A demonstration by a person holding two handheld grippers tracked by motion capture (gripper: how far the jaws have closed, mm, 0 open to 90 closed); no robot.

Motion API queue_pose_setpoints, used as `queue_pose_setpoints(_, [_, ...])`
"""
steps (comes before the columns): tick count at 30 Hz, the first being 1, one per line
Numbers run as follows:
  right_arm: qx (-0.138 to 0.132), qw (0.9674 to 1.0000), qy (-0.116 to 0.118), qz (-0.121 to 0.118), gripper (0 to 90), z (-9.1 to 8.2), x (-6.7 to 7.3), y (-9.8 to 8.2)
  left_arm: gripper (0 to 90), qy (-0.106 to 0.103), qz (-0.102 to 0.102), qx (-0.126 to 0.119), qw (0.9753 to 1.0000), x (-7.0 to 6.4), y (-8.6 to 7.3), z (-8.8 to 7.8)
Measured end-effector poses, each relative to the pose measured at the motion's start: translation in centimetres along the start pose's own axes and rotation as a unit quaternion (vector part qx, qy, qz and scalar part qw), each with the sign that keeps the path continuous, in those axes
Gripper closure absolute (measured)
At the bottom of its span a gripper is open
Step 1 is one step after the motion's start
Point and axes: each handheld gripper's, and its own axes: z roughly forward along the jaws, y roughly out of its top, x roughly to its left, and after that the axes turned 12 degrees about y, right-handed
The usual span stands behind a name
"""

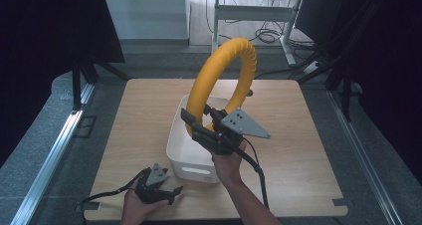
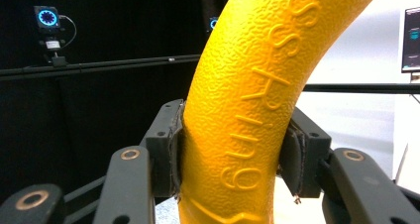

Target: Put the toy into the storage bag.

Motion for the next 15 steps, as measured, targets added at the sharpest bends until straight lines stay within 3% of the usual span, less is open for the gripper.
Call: queue_pose_setpoints(15, [0.003,0.9998,0.009,0.018,49.7,1.9,1.3,-1.7,18.2,0.001,0.001,0.000,1.0000,0.0,0.0,0.0])
